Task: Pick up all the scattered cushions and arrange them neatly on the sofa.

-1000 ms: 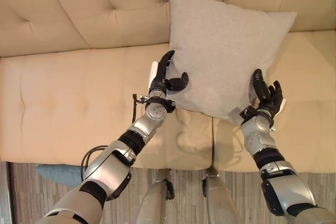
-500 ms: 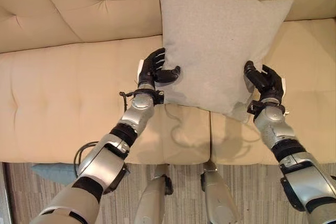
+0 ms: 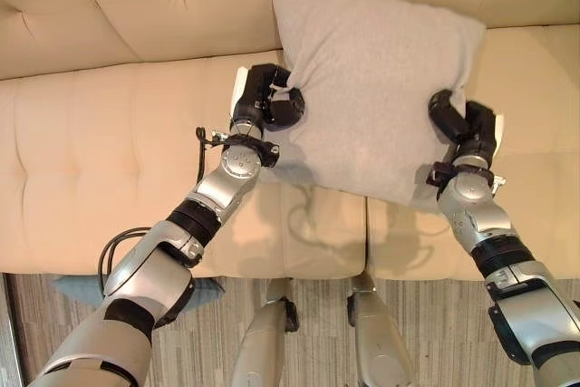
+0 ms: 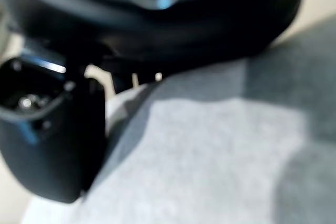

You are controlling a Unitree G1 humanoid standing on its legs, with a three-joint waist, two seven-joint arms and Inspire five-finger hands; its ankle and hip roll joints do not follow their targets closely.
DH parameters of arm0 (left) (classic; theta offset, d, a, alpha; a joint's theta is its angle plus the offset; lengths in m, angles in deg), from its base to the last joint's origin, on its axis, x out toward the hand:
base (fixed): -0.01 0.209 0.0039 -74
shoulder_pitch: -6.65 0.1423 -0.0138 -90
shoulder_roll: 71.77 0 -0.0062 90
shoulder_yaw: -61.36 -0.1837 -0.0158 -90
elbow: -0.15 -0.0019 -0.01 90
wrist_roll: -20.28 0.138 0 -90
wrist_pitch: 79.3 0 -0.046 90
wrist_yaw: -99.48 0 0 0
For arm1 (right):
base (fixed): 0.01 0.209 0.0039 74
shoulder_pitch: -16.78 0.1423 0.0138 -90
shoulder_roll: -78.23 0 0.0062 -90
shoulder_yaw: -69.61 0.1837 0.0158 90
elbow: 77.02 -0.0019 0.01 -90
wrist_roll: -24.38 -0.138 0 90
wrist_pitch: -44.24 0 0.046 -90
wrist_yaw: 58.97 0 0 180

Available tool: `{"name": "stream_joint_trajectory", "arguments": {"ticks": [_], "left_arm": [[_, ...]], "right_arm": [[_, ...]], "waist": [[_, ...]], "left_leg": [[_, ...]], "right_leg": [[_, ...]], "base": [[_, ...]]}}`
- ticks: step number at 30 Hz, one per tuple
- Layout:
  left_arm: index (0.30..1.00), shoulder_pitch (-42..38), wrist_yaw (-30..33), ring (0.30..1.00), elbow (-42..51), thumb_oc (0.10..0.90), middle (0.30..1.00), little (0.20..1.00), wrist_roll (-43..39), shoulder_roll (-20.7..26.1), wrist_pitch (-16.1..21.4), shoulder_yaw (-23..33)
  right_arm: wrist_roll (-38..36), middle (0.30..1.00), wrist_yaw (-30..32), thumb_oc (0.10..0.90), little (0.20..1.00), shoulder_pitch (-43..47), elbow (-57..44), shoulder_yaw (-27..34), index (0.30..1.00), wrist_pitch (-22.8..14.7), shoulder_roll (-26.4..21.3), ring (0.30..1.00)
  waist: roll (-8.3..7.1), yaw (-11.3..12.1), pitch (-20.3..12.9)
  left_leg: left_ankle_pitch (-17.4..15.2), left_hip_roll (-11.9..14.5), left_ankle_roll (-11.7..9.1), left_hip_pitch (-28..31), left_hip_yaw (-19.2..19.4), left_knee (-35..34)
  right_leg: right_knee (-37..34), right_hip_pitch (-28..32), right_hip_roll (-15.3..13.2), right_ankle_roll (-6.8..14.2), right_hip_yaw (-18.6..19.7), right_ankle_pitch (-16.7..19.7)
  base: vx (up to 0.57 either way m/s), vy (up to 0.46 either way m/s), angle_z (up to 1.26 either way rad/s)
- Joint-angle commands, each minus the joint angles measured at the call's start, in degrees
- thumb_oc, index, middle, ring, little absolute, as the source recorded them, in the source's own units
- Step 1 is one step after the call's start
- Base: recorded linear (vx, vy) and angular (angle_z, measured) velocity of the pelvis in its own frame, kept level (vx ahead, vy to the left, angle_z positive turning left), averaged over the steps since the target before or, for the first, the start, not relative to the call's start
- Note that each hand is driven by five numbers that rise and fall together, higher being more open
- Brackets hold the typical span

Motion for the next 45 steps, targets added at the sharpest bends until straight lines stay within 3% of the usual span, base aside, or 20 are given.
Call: {"name": "stream_joint_trajectory", "arguments": {"ticks": [1, 3, 4, 5, 9, 18, 24, 28, 30, 35, 41, 45], "left_arm": [[0.3, -16.5, 6.4, 0.3, 8.7, 0.4, 0.3, 0.3, 9.3, -3.0, 9.3, 1.6], [0.3, -16.3, 8.0, 0.3, 10.6, 0.4, 0.3, 0.3, 10.3, -2.9, 9.5, 2.4], [0.3, -16.3, 10.7, 0.3, 14.0, 0.4, 0.3, 0.3, 13.0, -3.1, 10.1, 3.5], [0.3, -16.6, 12.0, 0.3, 14.7, 0.4, 0.3, 0.3, 14.0, -3.6, 10.3, 3.8], [0.3, -19.7, 17.3, 0.3, 15.4, 0.4, 0.3, 0.3, 22.9, -2.0, 9.5, 3.2], [0.3, -22.3, 31.5, 0.3, 20.8, 0.4, 0.3, 0.3, 34.9, -0.9, 8.7, 4.1], [0.3, -26.4, 39.6, 0.3, 21.9, 0.4, 0.3, 0.3, 42.9, -1.0, 4.1, 5.5], [0.3, -30.2, 43.7, 0.3, 13.8, 0.4, 0.3, 0.3, 46.3, -0.6, -1.0, 4.4], [0.3, -31.4, 45.6, 0.3, 6.6, 0.4, 0.3, 0.3, 43.9, -3.9, -2.2, 4.3], [0.3, -35.8, 44.6, 0.3, -13.1, 0.4, 0.3, 0.3, 38.5, -10.4, -1.0, -1.6], [0.3, -34.8, 39.1, 0.3, -25.8, 0.4, 0.3, 0.3, 28.7, -15.3, 3.4, -1.3], [0.3, -34.5, 33.4, 0.3, -30.6, 0.4, 0.3, 0.3, 23.1, -17.6, 4.2, -0.2]], "right_arm": [[13.1, 0.3, 5.6, 0.4, 0.3, 12.7, -15.2, 0.7, 0.3, -10.0, -0.7, 0.3], [16.3, 0.3, 7.1, 0.4, 0.3, 13.1, -16.9, 0.9, 0.3, -9.5, -1.1, 0.3], [25.8, 0.3, 11.3, 0.4, 0.3, 14.6, -20.7, 0.9, 0.3, -7.6, -2.5, 0.3], [30.4, 0.3, 13.7, 0.4, 0.3, 15.7, -21.6, 0.8, 0.3, -6.4, -3.3, 0.3], [43.3, 0.3, 21.8, 0.4, 0.3, 20.8, -22.3, -1.2, 0.3, -3.1, -6.5, 0.3], [57.1, 0.3, 33.8, 0.4, 0.3, 23.3, -26.4, -1.2, 0.3, 2.0, -11.7, 0.3], [54.5, 0.3, 36.6, 0.4, 0.3, 26.3, -25.2, -0.8, 0.3, -0.4, -11.3, 0.3], [54.8, 0.3, 36.3, 0.4, 0.3, 30.5, -16.5, -7.1, 0.3, 1.2, -12.8, 0.3], [54.1, 0.3, 35.8, 0.4, 0.3, 33.5, -10.0, -11.4, 0.3, 2.5, -12.3, 0.3], [50.9, 0.3, 35.4, 0.4, 0.3, 42.3, 4.5, -20.2, 0.3, 3.6, -7.5, 0.3], [48.5, 0.3, 35.6, 0.4, 0.3, 47.9, 14.9, -23.8, 0.3, 7.7, -3.0, 0.3], [46.9, 0.3, 33.7, 0.4, 0.3, 50.6, 21.8, -26.6, 0.3, 9.0, -1.9, 0.3]], "waist": [[-0.86, 1.4, -4.7], [-0.95, 1.5, -4.9], [-1.02, 1.6, -5.1], [-1.04, 1.7, -5.3], [-1.23, 2.1, -5.7], [-1.58, 2.1, -6.4], [-1.61, 2.3, -7.0], [-2.03, 2.4, -7.1], [-2.37, 2.0, -6.9], [-3.6, 0.7, -6.1], [-5.17, -0.6, -5.6], [-5.86, -1.4, -5.5]], "left_leg": [[-10.1, 2.7, -4.2, 3.9, -0.2, 0.1], [-10.1, 2.7, -4.2, 3.9, -0.3, 0.1], [-10.2, 2.6, -4.2, 3.8, -0.2, 0.1], [-10.2, 2.6, -4.2, 3.6, -0.3, 0.1], [-10.1, 2.6, -4.3, 2.7, -0.5, 0.1], [-9.7, 2.8, -4.1, 1.1, -0.7, 0.1], [-9.8, 2.7, -3.9, 0.2, -0.6, 0.1], [-9.7, 2.9, -4.0, -0.3, -0.4, 0.1], [-10.0, 3.1, -4.0, -0.3, -0.2, 0.1], [-8.9, 3.8, -4.3, -1.2, 0.2, 0.1], [-8.6, 4.7, -4.9, -2.4, 1.3, 0.1], [-8.4, 5.1, -5.2, -3.3, 1.9, 0.1]], "right_leg": [[5.0, -4.2, -1.6, 1.3, -1.1, -6.2], [4.9, -4.3, -1.6, 1.3, -1.0, -6.3], [4.9, -4.2, -1.6, 1.3, -1.0, -6.4], [4.9, -4.4, -1.5, 1.4, -0.9, -6.4], [4.9, -5.2, -1.5, 1.5, -0.9, -6.3], [4.7, -6.8, -1.1, 1.7, -0.7, -5.7], [4.8, -7.8, -1.1, 1.9, -0.3, -5.7], [4.8, -8.6, -1.0, 2.0, -0.1, -5.5], [4.9, -8.7, -0.9, 1.9, -0.1, -5.8], [4.2, -9.6, -0.4, 1.8, 0.0, -4.6], [4.2, -11.1, 0.2, 1.8, 0.2, -4.1], [4.2, -12.2, 0.4, 1.8, 0.3, -3.8]], "base": [[0.0, 0.0, 0.0], [0.0, 0.0, 0.0], [0.0, 0.0, 0.0], [0.0, 0.0, 0.0], [0.0, 0.0, 0.0], [0.01, -0.003, 0.0], [0.0, -0.006, -0.03], [0.0, -0.013, -0.06], [0.01, -0.04, -0.12], [0.0, -0.033, 0.05], [0.01, -0.007, -0.06], [0.01, -0.005, -0.04]]}}
